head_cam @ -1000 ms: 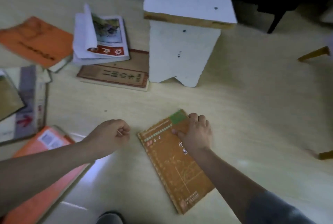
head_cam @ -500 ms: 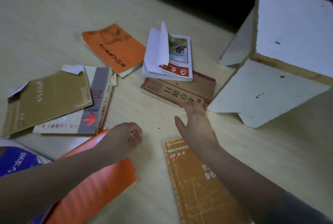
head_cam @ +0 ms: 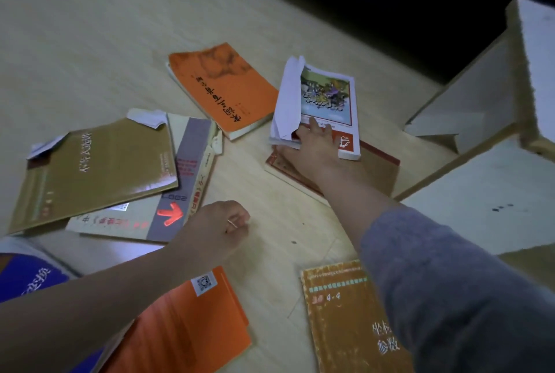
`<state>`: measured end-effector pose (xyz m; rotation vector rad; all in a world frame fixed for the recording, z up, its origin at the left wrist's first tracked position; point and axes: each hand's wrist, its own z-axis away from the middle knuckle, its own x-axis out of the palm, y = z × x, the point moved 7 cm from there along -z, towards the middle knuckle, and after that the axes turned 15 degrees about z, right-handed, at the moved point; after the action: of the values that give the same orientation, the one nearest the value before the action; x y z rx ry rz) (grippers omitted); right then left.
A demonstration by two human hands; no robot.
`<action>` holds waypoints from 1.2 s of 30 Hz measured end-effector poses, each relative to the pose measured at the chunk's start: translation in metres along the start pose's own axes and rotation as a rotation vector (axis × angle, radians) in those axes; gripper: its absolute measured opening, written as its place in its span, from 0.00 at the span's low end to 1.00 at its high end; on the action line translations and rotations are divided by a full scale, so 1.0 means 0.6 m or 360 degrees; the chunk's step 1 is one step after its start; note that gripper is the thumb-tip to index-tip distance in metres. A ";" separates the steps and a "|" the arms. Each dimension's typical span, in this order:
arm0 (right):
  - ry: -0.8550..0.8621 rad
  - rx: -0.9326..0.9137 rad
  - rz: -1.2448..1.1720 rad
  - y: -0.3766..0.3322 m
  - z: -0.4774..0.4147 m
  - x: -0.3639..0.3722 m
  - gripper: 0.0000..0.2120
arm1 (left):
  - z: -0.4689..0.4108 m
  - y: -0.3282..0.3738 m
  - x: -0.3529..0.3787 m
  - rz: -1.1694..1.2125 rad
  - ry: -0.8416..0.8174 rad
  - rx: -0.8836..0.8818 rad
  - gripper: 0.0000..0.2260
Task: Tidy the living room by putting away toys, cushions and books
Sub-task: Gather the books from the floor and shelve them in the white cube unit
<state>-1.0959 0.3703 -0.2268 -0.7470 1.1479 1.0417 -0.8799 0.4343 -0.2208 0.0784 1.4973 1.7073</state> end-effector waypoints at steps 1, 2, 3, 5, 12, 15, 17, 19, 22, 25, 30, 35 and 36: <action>-0.0025 0.0034 0.0042 -0.004 -0.001 0.002 0.35 | 0.001 -0.004 -0.002 -0.0001 0.0006 -0.0005 0.04; -0.0028 0.0064 0.0065 -0.011 -0.003 0.004 0.38 | 0.001 -0.010 -0.005 -0.0004 0.0012 -0.0010 0.04; -0.0020 0.0094 0.0076 -0.015 -0.005 0.004 0.40 | 0.001 -0.011 -0.006 -0.0005 0.0009 -0.0006 0.04; 0.0007 0.0149 0.0084 -0.022 -0.008 0.004 0.42 | 0.000 -0.009 -0.007 -0.0008 0.0007 0.0016 0.05; 0.0051 0.0307 0.0088 -0.041 -0.025 0.003 0.42 | -0.017 -0.010 -0.015 -0.0033 0.0016 0.0034 0.06; 0.0112 0.0286 0.0105 -0.041 -0.027 0.005 0.38 | -0.021 -0.018 -0.026 -0.0013 0.0049 0.0006 0.06; 0.0208 0.0235 0.0170 -0.035 -0.026 -0.001 0.34 | -0.021 -0.022 -0.031 -0.0005 0.0056 -0.0018 0.06; 0.0381 0.0161 0.0177 -0.030 -0.024 -0.017 0.26 | -0.020 -0.029 -0.034 -0.0009 0.0087 -0.0045 0.06; 0.0558 0.0007 -0.0005 -0.024 -0.009 -0.041 0.16 | -0.021 -0.032 -0.035 0.0007 0.0135 -0.0078 0.06; 0.0541 -0.0095 -0.0045 -0.005 0.026 -0.054 0.16 | -0.022 -0.013 -0.028 -0.0037 0.0132 -0.0064 0.05; 0.0461 -0.0255 -0.0430 0.051 0.124 -0.025 0.15 | -0.019 0.033 -0.028 0.0009 0.0212 0.0023 0.08; 0.0134 -0.0366 -0.0623 0.101 0.245 0.025 0.23 | 0.009 0.101 -0.020 -0.0138 0.0266 0.0411 0.12; 0.0104 -0.0436 -0.0653 0.103 0.263 0.028 0.23 | 0.011 0.117 -0.017 -0.0197 0.0249 0.0495 0.14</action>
<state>-1.0957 0.5385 -0.1981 -1.1860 0.8633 0.8364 -0.9076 0.4380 -0.1551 0.0157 1.8366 1.3988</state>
